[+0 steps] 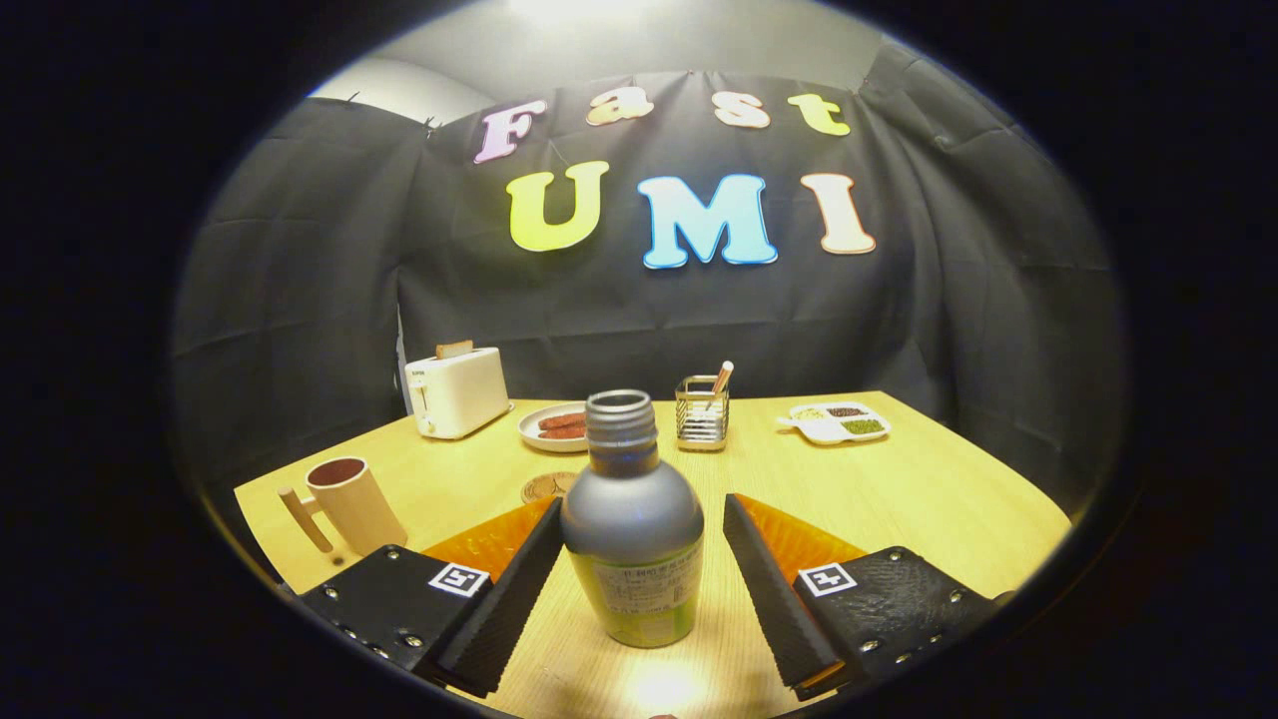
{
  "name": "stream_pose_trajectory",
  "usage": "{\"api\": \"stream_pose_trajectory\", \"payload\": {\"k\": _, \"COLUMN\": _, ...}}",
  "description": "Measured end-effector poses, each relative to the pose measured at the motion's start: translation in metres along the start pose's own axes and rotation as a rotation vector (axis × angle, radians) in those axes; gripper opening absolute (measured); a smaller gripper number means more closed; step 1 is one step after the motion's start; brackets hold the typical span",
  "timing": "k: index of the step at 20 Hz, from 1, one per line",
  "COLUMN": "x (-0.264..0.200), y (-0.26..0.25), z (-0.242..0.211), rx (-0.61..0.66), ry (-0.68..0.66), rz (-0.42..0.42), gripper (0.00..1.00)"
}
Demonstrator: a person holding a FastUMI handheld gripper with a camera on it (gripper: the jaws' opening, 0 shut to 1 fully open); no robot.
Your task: Take the bottle from table, then pour the juice into the cup, finally place the bottle on the coaster
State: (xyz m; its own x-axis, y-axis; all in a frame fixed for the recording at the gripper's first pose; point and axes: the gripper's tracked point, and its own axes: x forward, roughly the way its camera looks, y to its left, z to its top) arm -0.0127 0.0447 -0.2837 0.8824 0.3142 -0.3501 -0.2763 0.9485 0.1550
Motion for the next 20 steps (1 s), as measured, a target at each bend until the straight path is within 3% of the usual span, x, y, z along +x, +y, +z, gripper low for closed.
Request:
{"api": "stream_pose_trajectory", "payload": {"k": 15, "x": 0.007, "y": -0.001, "z": -0.056, "rx": 0.006, "ry": 0.144, "rz": 0.024, "gripper": 0.97}}
{"api": "stream_pose_trajectory", "payload": {"k": 16, "x": 0.007, "y": -0.002, "z": -0.055, "rx": 0.011, "ry": 0.142, "rz": 0.025, "gripper": 0.97}}
{"api": "stream_pose_trajectory", "payload": {"k": 18, "x": 0.008, "y": -0.001, "z": -0.054, "rx": 0.005, "ry": 0.145, "rz": 0.02, "gripper": 0.83}}
{"api": "stream_pose_trajectory", "payload": {"k": 20, "x": 0.009, "y": -0.005, "z": -0.054, "rx": -0.014, "ry": 0.147, "rz": -0.007, "gripper": 0.83}}
